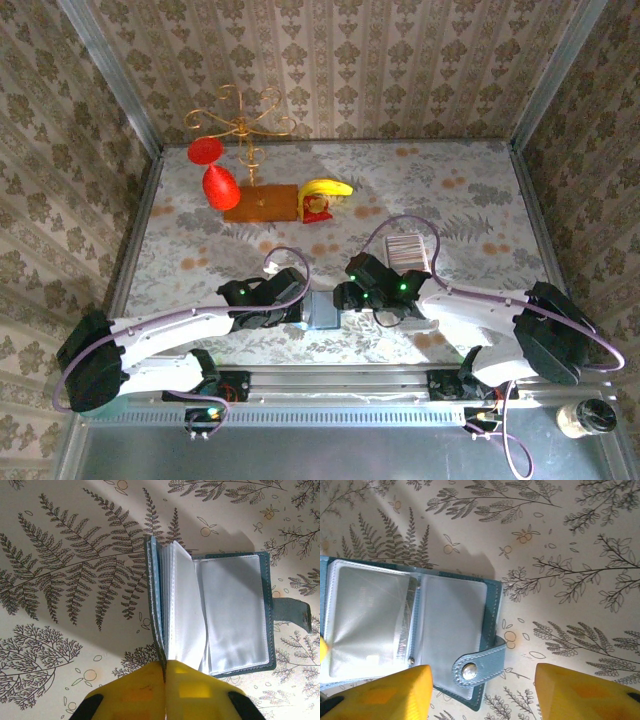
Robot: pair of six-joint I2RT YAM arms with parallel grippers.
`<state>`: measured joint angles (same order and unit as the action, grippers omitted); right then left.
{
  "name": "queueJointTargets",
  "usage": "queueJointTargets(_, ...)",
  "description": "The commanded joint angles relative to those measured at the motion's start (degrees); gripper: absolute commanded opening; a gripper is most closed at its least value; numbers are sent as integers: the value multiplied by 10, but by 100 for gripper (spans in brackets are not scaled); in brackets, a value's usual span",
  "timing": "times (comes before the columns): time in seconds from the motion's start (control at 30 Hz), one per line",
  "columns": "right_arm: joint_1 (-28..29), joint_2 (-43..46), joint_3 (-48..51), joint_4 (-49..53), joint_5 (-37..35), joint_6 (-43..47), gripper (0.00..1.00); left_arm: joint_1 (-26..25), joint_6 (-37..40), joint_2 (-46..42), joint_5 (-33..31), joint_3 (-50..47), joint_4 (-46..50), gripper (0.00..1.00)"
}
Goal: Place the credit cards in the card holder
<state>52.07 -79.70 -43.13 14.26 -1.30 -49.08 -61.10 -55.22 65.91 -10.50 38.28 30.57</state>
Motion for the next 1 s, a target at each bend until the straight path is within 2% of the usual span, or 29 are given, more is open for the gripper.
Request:
queueJointTargets(0.0,6,-35,-32,31,-2,17,57,-5,4,0,-7,2,7,7)
queueJointTargets(0.17,14,-76,-55,51,0,26,56,-6,3,-1,-7,1,7,7)
queueJointTargets(0.53,18,-51,-44,73,-35,21,32,-6,0,-1,-8,-4,5,7)
queueJointTargets(0.73,18,-41,-39,75,-42,16,29,-5,-2,-2,-8,-8,5,7)
queueJointTargets(0.97,18,-32,-33,67,-45,12,18,-5,-3,-3,-8,-9,5,7)
